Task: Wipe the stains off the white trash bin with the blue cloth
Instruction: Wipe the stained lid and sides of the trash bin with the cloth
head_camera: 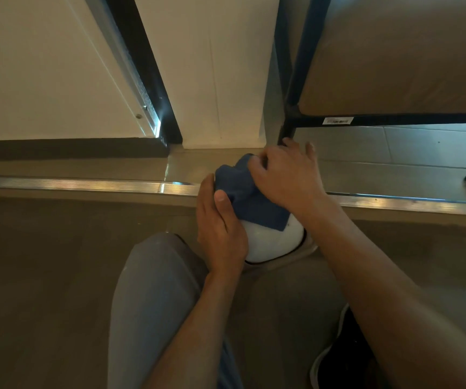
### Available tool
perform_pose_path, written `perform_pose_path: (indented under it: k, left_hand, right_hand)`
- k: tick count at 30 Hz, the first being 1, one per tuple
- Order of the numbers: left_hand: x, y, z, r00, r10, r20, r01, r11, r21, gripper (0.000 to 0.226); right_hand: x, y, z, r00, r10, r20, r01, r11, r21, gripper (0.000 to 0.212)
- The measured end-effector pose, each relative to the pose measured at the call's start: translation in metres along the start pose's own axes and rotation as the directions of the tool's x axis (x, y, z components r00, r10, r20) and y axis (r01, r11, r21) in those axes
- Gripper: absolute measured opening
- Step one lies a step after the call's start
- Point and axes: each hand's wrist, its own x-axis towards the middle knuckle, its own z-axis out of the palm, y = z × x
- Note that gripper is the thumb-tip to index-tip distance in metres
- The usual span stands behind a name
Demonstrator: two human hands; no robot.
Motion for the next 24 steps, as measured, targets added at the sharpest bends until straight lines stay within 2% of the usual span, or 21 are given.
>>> perform_pose_path:
  k: [4,8,15,17,21,24]
  left_hand:
    - [-0.001,0.002,-0.001,1.0,0.025,0.0,-0.025,0.999,0.02,0.064]
    - [-0.001,0.003,-0.001,1.0,0.031,0.005,-0.031,0.998,0.058,0.055]
    - [0.0,0.005,-0.002,0.998,0.058,0.026,-0.062,0.983,0.172,0.053]
    - [0.001,0.007,-0.003,0.998,0.059,0.025,-0.062,0.979,0.192,0.052]
    - [0.005,0.009,-0.006,0.996,0.074,0.051,-0.085,0.962,0.26,0.051]
    - [0.011,0.014,-0.013,0.986,0.098,0.133,-0.137,0.934,0.329,0.046]
  right_hand:
    - [-0.012,-0.004,0.03,0.988,-0.039,-0.146,0.037,0.999,-0.01,0.051]
    - [-0.018,0.016,0.039,0.966,-0.045,-0.254,0.085,0.985,0.15,0.043]
    - [-0.009,0.052,0.029,0.968,-0.135,-0.213,0.205,0.911,0.357,0.038]
    - [-0.011,0.049,0.033,0.957,-0.126,-0.262,0.198,0.942,0.269,0.038]
    - [-0.034,0.029,0.058,0.902,-0.042,-0.43,0.088,0.992,0.09,0.043]
    - [-0.047,0.032,0.07,0.894,-0.084,-0.439,0.101,0.995,0.016,0.048]
